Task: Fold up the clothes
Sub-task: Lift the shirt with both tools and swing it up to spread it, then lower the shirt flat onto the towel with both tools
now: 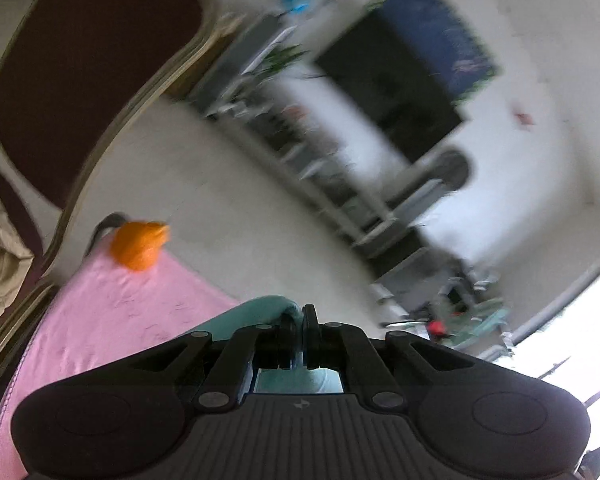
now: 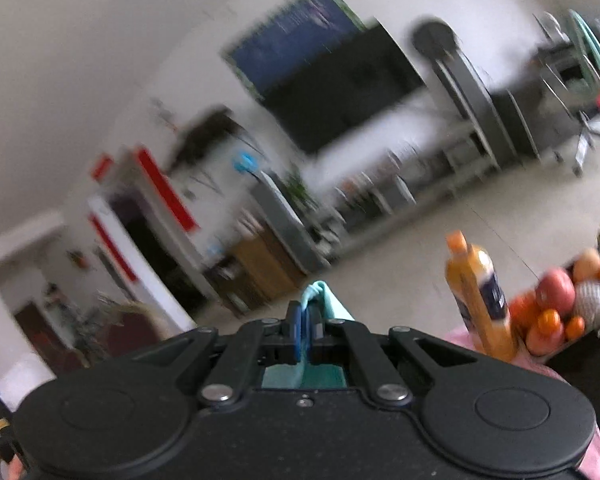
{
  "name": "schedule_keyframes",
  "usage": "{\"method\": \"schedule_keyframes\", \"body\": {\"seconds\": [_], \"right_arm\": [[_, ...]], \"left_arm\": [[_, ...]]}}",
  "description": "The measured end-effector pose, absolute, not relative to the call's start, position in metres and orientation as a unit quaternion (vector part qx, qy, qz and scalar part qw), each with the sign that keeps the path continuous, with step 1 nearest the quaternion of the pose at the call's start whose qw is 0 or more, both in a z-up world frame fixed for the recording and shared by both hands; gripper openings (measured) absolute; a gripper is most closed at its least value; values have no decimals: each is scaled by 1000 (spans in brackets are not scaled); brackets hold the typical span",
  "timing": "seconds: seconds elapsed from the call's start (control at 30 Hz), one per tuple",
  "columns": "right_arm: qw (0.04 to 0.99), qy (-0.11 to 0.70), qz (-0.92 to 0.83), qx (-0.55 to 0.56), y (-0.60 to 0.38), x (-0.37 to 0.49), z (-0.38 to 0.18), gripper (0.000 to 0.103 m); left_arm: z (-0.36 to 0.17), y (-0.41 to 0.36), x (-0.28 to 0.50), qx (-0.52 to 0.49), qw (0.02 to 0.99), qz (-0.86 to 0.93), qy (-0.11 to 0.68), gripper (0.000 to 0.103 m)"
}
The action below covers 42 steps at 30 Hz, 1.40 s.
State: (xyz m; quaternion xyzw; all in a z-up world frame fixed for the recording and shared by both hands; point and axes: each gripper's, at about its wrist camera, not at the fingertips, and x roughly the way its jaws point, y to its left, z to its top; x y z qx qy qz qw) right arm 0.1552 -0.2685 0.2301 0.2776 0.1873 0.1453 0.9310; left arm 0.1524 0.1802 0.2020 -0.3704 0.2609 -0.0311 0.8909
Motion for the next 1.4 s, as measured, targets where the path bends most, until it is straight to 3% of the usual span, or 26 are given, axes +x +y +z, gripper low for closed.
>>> {"method": "schedule_keyframes", "body": {"seconds": [0.1,0.2,0.3,0.43,0.67,0.83,0.97,1.23,1.4], "right_arm": [[932,189,118,286,-265,195,227,2],[936,128,147,294,-277,180,249,2],[944,85,163,274,-294,141,256,2],[933,158,158,284,-311,119,200,2],[871,370,88,312,-305,109,2,2],[836,443,44,322,-292,78,-86,2],[833,446,34,326,-294,63,-90,2],[835,433,49,336,-303,71,-42,2],[834,447,52,320,-301,58,-47,2]], "left_arm": [[221,184,156,-369,906,-47,201,0],[243,183,119,-333,931,-92,117,1],[232,181,91,-308,938,-110,115,1],[159,172,78,-302,926,-90,209,1],[-22,160,82,-329,859,11,391,1],[-81,161,71,-329,835,43,440,0],[-65,161,60,-328,841,44,427,1],[-24,159,37,-336,857,28,390,1],[-37,149,34,-282,863,53,416,1]]}}
